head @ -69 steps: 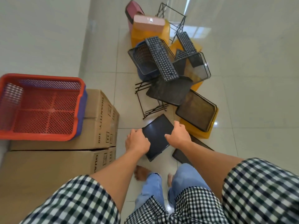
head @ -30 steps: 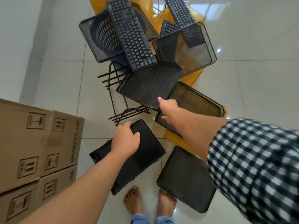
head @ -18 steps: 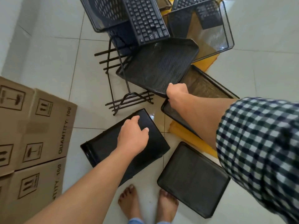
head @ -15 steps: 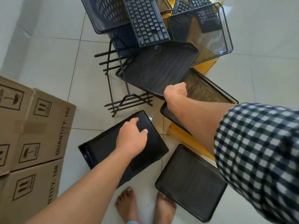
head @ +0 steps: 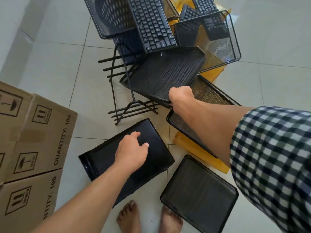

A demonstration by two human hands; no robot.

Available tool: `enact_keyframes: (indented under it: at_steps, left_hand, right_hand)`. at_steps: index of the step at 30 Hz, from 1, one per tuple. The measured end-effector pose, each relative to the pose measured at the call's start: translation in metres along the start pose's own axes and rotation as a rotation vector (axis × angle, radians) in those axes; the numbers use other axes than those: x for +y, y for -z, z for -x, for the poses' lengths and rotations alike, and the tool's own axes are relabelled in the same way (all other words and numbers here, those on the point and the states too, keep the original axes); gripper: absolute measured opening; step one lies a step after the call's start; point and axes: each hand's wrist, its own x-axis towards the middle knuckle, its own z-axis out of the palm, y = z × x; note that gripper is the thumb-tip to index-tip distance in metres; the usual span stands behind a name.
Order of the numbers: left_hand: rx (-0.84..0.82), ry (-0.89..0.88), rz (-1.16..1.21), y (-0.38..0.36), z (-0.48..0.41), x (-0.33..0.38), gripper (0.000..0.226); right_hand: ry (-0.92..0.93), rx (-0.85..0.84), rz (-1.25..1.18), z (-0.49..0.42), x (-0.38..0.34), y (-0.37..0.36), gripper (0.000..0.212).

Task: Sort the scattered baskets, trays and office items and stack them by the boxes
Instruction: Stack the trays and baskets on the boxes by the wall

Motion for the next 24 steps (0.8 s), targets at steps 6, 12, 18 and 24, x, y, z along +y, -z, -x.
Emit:
enact_keyframes:
  at_steps: [6, 12, 18, 24]
  left_hand:
    - [-0.028, 0.070, 0.208, 0.005, -0.009, 0.023, 0.054]
    - [-0.173, 0.311, 0.816, 0.004, -0.032, 0.065, 0.054]
    - [-0.272, 0.291, 1.080, 0.003, -0.067, 0.098, 0.034]
    - [-0.121, 0.302, 0.942, -0.024, -0.072, 0.101, 0.030]
  right_hand:
    - [0.054, 0.244, -0.219, 0.020, -0.009, -0.013, 0.037]
    - [0.021, 0.452, -0.285, 0.035, 0.016, -0.003, 0.037]
    - [-0.065, 0.498, -0.336, 0.052, 0.062, -0.001, 0.048]
    - [-0.148, 0.485, -0.418, 0.068, 0.089, 0.009, 0.044]
